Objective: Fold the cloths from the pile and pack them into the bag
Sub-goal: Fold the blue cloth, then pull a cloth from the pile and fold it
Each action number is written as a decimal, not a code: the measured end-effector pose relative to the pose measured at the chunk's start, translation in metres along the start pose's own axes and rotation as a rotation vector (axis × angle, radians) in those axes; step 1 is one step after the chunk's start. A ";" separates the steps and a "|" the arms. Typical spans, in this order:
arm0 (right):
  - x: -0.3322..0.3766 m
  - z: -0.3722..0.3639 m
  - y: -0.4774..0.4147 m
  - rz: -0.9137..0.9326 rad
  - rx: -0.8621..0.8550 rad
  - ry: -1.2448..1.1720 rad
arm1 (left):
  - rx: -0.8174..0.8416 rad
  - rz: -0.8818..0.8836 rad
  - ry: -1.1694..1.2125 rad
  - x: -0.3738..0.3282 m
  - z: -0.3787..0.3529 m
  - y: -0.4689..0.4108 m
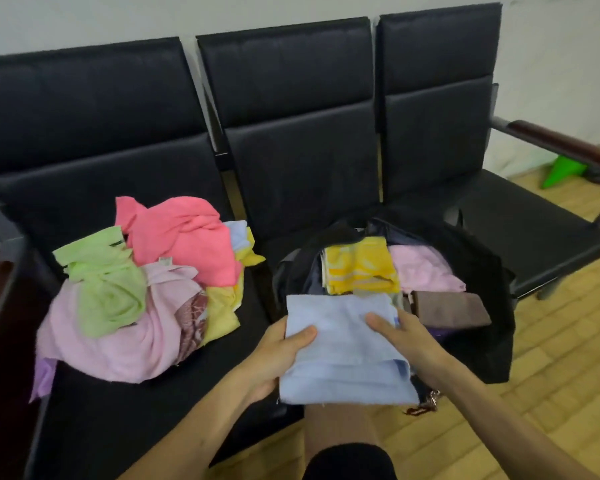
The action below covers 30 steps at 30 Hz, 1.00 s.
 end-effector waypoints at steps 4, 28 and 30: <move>0.008 0.036 -0.051 0.035 -0.065 0.001 | -0.001 0.018 -0.038 0.001 -0.014 -0.068; -0.002 0.102 -0.280 -0.003 -0.412 0.376 | -0.058 0.074 -0.332 0.040 -0.012 -0.306; -0.001 0.105 -0.277 -0.030 -0.436 0.385 | -0.082 0.080 -0.341 0.040 -0.011 -0.306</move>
Point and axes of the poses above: each hand's wrist, its own y-axis away from the middle knuckle, its own z-axis out of the back of the hand, x = y × z, the point moved 5 cm from there along -y, towards the middle knuckle, and after that the axes turned 5 degrees about -z, right-handed, at the moved point
